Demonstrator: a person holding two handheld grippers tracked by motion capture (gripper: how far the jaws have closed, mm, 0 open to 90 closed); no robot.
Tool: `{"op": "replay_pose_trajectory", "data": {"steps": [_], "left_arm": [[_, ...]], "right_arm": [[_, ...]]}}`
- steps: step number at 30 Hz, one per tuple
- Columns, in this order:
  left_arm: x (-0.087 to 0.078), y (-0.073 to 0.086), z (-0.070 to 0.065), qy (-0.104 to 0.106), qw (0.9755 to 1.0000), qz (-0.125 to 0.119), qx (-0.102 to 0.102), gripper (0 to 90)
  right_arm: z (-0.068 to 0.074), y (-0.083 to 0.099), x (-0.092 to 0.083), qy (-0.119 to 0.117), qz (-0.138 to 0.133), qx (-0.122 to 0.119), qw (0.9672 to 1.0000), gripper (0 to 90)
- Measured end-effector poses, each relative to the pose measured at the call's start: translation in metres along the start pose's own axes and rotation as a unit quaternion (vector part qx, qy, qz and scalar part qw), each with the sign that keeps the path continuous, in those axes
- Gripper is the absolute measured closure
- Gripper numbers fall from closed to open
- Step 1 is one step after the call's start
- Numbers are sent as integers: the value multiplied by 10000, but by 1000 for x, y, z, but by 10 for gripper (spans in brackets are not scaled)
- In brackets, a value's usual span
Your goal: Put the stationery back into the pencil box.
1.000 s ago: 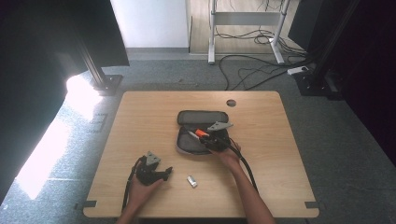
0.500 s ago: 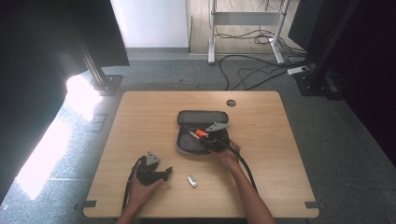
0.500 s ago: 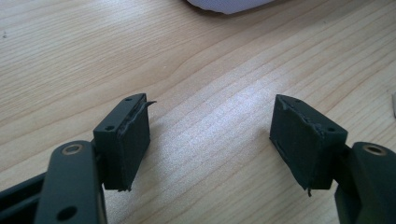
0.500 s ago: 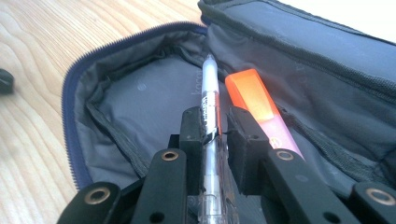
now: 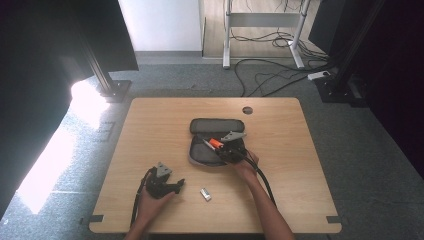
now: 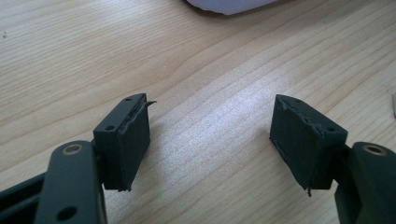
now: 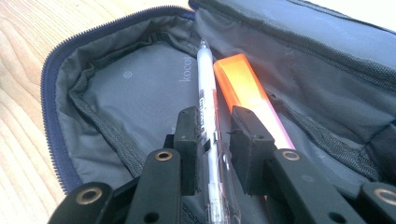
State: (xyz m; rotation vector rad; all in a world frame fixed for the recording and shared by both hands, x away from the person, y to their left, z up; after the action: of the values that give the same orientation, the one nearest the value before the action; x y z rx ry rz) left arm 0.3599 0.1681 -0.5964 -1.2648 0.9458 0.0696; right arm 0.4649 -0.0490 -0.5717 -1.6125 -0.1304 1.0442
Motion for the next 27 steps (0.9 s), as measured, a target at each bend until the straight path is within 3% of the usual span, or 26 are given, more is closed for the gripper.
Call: {"op": "replay_pose_trajectory", "data": {"steps": [3,9,12,16,27], "left_arm": [[0,0,0,1,10000,0,0,288],[0,0,0,1,10000,0,0,287],[0,0,0,0,10000,0,0,287],[0,0,0,-1,10000,-1,2,288],[0,0,0,-1,10000,0,3,287]], "right_arm": [[-1,-1,-1,-15,-56,40,10000,690],[1,-5,-9,-94,-305,346,9989,581],[2,-6,-15,-230,-430,471,9977,545],[5,-7,-24,-226,-556,350,9976,506],[12,-4,-42,-252,-788,477,9954,484]]}}
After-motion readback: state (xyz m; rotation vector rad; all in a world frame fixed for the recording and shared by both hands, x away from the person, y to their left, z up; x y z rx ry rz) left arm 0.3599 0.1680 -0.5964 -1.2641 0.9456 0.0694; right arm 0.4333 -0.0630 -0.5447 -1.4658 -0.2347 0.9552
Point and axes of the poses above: each handheld gripper's, and its own axes: x roughly forward along the jaws, y roughly out of its underside, z roughly to its left, the point moved 7 cm from there along x, roughly forward along the jaws, and after that the axes turned 6 degrees about -z, right-handed, at the moved point
